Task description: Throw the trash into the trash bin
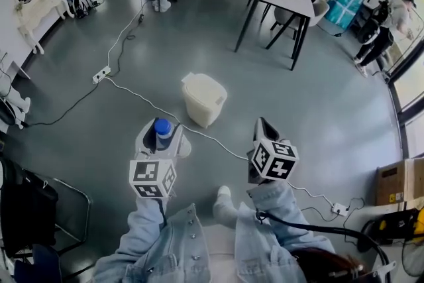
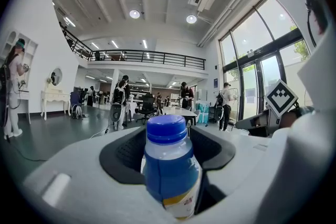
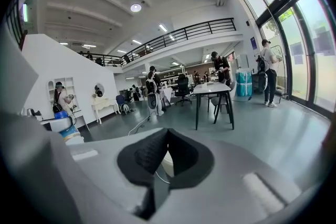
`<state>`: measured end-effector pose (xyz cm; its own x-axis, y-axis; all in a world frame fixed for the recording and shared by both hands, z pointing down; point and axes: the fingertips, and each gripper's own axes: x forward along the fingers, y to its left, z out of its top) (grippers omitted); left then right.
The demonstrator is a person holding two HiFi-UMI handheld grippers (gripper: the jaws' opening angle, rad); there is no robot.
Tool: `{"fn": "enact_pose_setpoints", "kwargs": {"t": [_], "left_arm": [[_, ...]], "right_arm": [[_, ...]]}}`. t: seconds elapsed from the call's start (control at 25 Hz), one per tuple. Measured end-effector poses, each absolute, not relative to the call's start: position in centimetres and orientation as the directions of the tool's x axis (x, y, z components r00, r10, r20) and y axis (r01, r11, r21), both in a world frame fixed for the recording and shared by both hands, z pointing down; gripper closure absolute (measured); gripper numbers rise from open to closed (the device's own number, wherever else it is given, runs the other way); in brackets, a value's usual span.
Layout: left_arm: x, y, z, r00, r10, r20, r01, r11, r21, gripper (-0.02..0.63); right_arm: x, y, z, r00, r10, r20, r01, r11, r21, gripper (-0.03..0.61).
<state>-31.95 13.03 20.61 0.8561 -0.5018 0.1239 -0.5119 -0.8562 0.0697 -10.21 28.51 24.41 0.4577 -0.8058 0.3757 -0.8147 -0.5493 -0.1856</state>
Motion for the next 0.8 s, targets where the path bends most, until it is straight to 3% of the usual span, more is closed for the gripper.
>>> {"fn": "enact_pose_setpoints", "kwargs": {"t": [0.36, 0.8], "left_arm": [[-22.3, 11.2, 21.2, 0.831, -0.535, 0.153, -0.548, -0.834, 0.063, 0.341], [-17.8, 9.2, 22.8, 0.795, -0.579, 0.184, -0.595, -0.802, 0.047, 0.341]], "right_arm": [[0.2, 25.8, 26.0, 0.404, -0.819, 0.407, -0.832, -0.514, -0.208, 0.575], [5.4, 22.3, 29.0, 0.321, -0.827, 0.461, -0.86, -0.459, -0.225, 0.575]]}}
